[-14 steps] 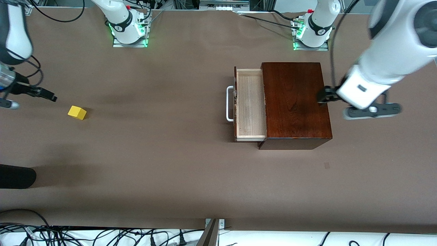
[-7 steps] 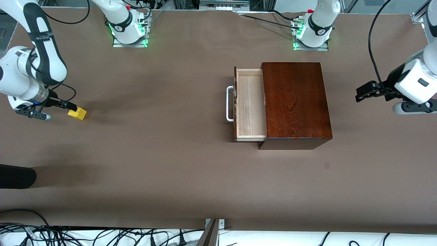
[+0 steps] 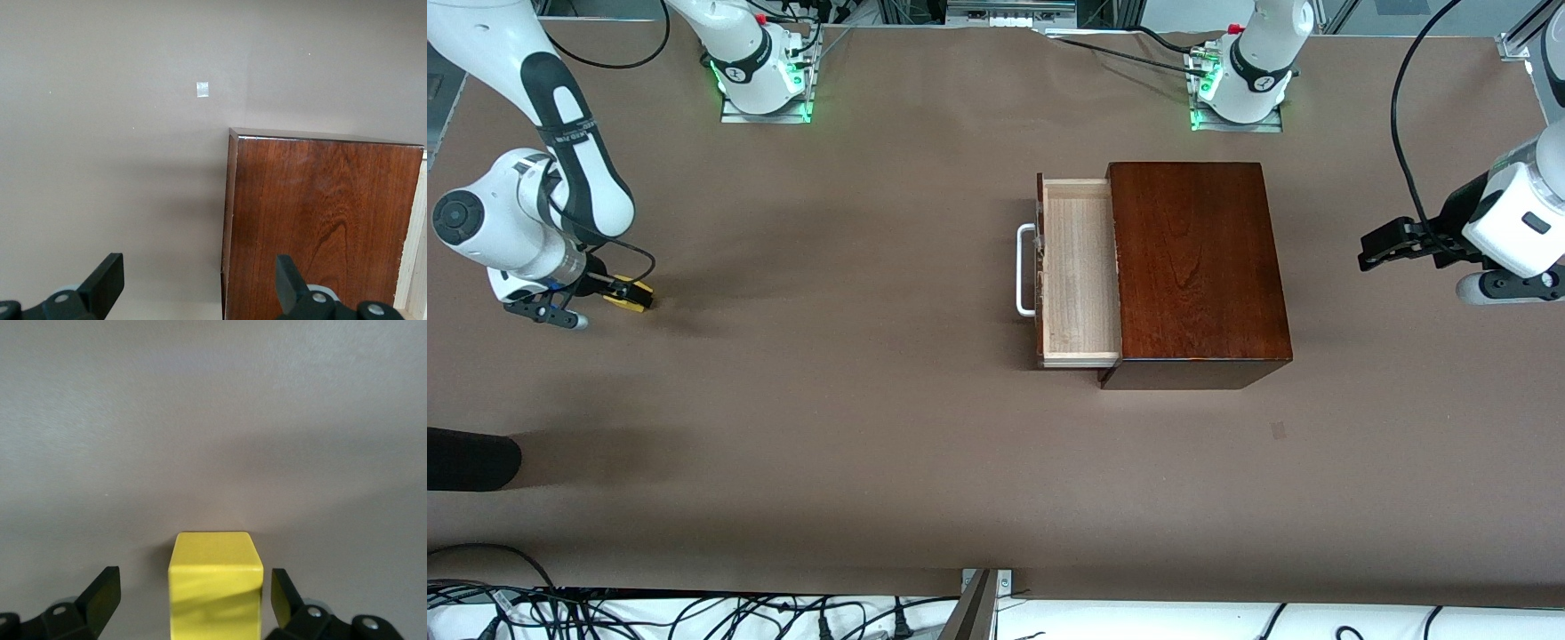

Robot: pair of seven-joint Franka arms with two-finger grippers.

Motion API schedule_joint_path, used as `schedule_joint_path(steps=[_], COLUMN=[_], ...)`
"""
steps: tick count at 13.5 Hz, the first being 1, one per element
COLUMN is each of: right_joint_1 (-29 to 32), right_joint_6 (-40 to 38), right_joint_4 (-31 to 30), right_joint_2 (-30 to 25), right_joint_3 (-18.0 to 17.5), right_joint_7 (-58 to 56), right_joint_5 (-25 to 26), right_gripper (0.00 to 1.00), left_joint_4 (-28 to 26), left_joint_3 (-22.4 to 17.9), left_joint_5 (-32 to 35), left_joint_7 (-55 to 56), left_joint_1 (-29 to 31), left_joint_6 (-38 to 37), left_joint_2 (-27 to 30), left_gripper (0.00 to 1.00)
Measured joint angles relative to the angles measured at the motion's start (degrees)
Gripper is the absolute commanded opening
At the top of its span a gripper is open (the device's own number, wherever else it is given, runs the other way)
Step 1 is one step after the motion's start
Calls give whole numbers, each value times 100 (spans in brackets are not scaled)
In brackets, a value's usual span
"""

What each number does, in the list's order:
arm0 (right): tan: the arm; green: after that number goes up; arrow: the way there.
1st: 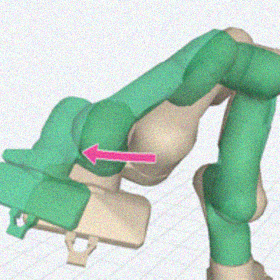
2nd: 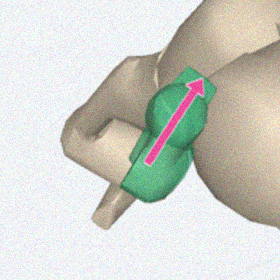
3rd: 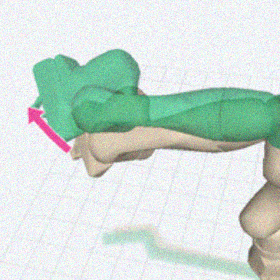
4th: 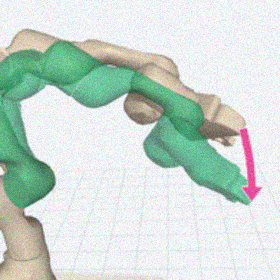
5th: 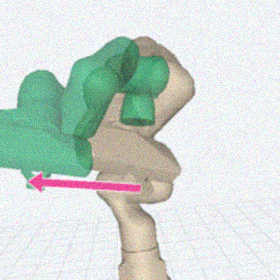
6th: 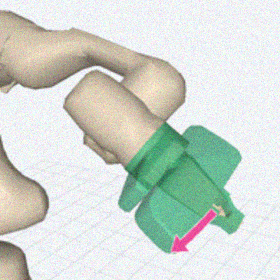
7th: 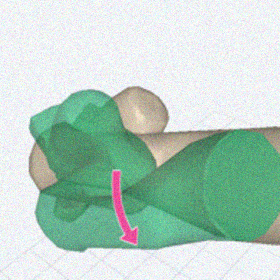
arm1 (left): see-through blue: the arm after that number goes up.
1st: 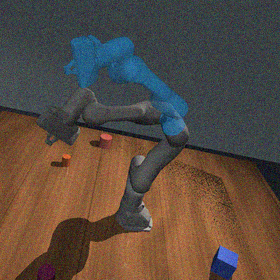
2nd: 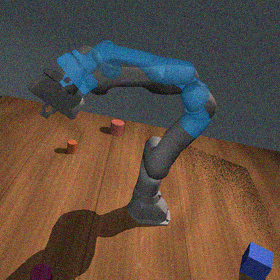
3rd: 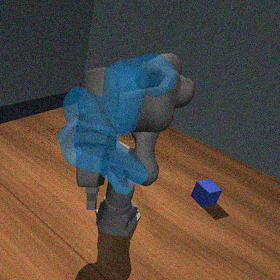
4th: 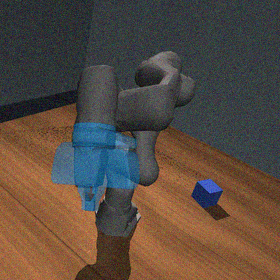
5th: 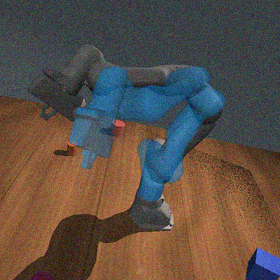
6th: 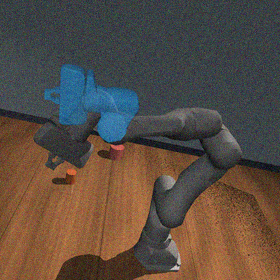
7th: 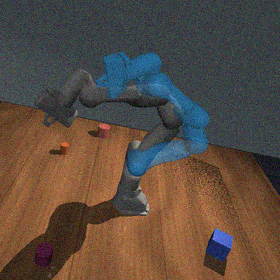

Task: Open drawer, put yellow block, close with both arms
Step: 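Grasp the yellow cube with the right gripper and lift it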

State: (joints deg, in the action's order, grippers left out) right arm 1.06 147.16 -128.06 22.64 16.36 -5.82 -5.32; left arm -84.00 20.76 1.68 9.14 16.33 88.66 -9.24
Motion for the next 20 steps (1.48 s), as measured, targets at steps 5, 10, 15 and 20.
schedule_joint_path(steps=[5,10,15,20], right_joint_1=[0,-13,-366,-1528], right_joint_6=[-89,-1937,-4949,-6170], right_joint_4=[110,1251,3397,4493], right_joint_2=[118,-55,-484,-526], right_joint_3=[0,-4,-18,-67], right_joint_7=[-35,-83,319,2441], right_joint_5=[-4,-4,-3,-49], right_gripper=[5,0,0,0], left_joint_4=[6,6,6,7], left_joint_3=[-35,-36,-37,-37], left_joint_5=[0,0,0,0], left_joint_7=[0,0,0,0], left_joint_1=[45,64,68,74], left_joint_6=[1,18,20,33], left_joint_2=[2,3,3,3], left_gripper=[100,100,100,100])
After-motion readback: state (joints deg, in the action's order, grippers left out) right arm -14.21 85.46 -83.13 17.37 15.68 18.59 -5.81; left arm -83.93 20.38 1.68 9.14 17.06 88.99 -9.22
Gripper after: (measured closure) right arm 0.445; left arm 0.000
